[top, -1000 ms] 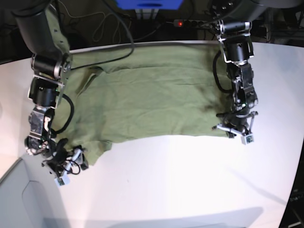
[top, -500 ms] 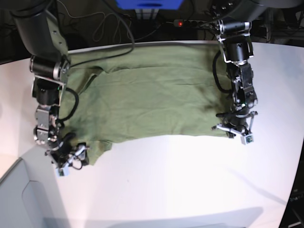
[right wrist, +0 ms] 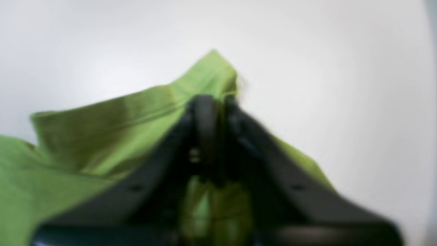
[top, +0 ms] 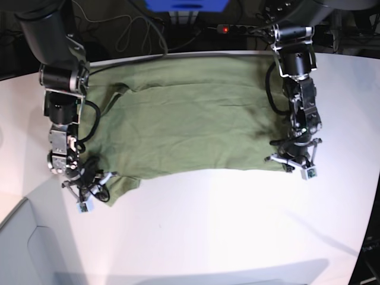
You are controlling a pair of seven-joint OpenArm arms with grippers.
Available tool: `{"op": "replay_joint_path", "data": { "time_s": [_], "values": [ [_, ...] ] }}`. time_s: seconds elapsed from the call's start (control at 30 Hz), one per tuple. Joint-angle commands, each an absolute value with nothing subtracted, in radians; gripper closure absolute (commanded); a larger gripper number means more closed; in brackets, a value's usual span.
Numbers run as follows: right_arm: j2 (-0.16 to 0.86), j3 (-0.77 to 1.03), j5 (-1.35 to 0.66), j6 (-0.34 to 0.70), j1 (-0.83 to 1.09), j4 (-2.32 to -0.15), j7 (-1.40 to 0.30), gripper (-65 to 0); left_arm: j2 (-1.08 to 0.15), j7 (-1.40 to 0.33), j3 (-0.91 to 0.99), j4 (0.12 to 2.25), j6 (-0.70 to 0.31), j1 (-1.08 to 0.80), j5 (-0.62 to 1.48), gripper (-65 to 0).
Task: Fold the T-shirt properly
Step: 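Grasp the hem corners and lift them with both grippers, then fold the hem over toward the collar with both grippers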
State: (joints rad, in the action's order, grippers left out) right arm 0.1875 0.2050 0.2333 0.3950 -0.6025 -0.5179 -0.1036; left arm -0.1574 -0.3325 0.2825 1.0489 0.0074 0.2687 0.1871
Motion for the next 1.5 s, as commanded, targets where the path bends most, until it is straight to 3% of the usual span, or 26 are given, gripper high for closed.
{"op": "replay_joint_path", "data": {
  "time_s": [0.0,0.5,0.87,1.47],
  "values": [
    [0.196,0.205,0.228,0.375,-0.63,-0.538,-0.093,-0.6,-0.162,-0.343,0.282,1.064,0.008,0.28,0.189,0.0],
    [0.193,0.213,0.223,0.374,-0.38,-1.084,-0.208,0.0,-0.162,-0.352,0.283,1.317,0.004,0.174,0.197,0.0],
    [0.189,0.268,0.222,0.375,-0.17,-1.359,-0.206,0.0,-0.139,-0.351,0.305,1.544,0.002,0.004,0.199,0.0],
    [0.199,0.289,0.222,0.377,-0.047,-1.4,-0.197,0.0,-0.127,-0.344,0.312,1.673,0.002,-0.143,0.199,0.0]
  ]
}}
